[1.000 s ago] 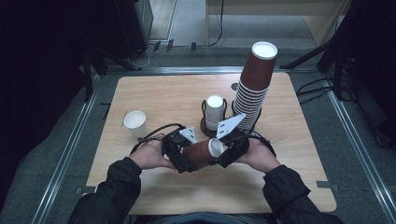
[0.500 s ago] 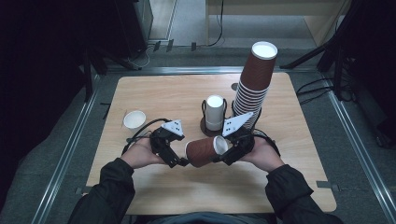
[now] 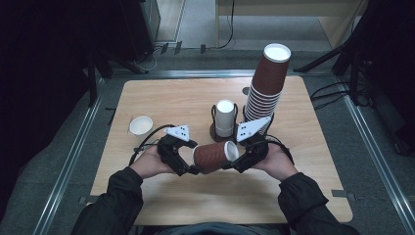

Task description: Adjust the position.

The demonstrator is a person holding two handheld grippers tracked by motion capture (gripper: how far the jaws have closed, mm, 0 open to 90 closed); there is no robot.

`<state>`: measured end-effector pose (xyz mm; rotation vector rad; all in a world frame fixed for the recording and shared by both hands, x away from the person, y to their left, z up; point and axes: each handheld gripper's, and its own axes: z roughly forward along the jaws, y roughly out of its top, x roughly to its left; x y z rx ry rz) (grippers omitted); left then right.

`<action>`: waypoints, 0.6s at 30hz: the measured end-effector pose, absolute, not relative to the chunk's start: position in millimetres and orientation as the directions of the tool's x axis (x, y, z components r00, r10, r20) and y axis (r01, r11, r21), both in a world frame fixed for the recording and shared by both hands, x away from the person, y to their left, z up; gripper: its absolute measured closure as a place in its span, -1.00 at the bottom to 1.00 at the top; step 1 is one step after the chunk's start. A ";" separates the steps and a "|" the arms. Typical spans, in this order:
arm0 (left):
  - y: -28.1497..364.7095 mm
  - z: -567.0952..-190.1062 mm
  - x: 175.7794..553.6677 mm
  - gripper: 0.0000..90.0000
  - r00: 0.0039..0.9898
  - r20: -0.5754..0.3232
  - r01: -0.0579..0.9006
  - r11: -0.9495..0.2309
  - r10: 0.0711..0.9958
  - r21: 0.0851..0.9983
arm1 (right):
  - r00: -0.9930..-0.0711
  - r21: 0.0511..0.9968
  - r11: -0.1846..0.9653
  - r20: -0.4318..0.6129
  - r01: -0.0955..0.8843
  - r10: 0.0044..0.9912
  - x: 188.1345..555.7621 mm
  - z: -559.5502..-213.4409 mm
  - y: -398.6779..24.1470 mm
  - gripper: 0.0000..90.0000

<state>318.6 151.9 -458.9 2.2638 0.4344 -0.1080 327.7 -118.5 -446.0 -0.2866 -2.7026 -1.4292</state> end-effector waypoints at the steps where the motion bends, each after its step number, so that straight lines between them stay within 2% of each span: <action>1: 150.8 -459.5 318.6 -1.00 0.938 -0.217 0.342 -0.617 0.270 0.709 | -0.981 0.817 0.542 0.150 0.195 0.126 328.0 -445.4 -118.8 -0.50; 10: 142.6 -463.0 317.3 -1.00 0.942 -0.225 0.333 -0.631 0.247 0.701 | -0.982 0.846 0.497 0.164 0.190 0.096 323.7 -439.0 -114.3 -0.50; 18: 138.3 -460.6 313.8 -1.00 0.950 -0.216 0.310 -0.607 0.225 0.731 | -0.980 0.878 0.435 0.186 0.200 0.074 323.9 -435.4 -113.6 -0.50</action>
